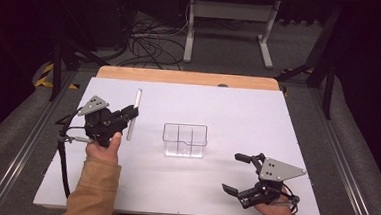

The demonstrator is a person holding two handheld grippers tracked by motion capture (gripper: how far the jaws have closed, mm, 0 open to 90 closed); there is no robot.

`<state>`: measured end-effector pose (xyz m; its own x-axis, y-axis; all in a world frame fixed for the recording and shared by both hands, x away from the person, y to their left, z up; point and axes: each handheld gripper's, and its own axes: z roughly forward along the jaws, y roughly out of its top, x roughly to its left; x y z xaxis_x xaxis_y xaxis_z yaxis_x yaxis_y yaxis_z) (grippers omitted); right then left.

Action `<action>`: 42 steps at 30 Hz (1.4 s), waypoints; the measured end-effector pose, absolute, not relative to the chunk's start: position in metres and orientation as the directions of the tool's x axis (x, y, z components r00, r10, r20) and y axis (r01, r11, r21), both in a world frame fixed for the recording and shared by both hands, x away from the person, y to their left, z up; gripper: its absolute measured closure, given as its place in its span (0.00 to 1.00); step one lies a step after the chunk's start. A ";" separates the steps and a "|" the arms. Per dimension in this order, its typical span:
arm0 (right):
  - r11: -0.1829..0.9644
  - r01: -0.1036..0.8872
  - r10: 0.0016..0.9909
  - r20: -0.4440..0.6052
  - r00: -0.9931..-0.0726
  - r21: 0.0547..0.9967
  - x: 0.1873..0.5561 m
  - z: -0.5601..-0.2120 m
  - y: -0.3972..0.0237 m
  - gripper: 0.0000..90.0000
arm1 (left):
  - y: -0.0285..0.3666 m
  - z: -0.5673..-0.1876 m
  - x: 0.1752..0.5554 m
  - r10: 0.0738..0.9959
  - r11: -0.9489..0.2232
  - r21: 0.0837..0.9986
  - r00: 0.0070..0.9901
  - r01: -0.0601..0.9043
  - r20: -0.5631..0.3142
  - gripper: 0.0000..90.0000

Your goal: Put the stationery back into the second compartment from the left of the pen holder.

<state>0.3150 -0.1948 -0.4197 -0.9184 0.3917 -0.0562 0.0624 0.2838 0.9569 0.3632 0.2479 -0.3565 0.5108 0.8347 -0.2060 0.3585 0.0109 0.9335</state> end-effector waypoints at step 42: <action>0.280 0.064 0.386 -0.051 -0.921 0.958 0.313 -0.422 -0.196 0.06 | 0.170 -0.350 0.373 0.677 -0.005 0.987 0.727 0.162 -0.116 0.87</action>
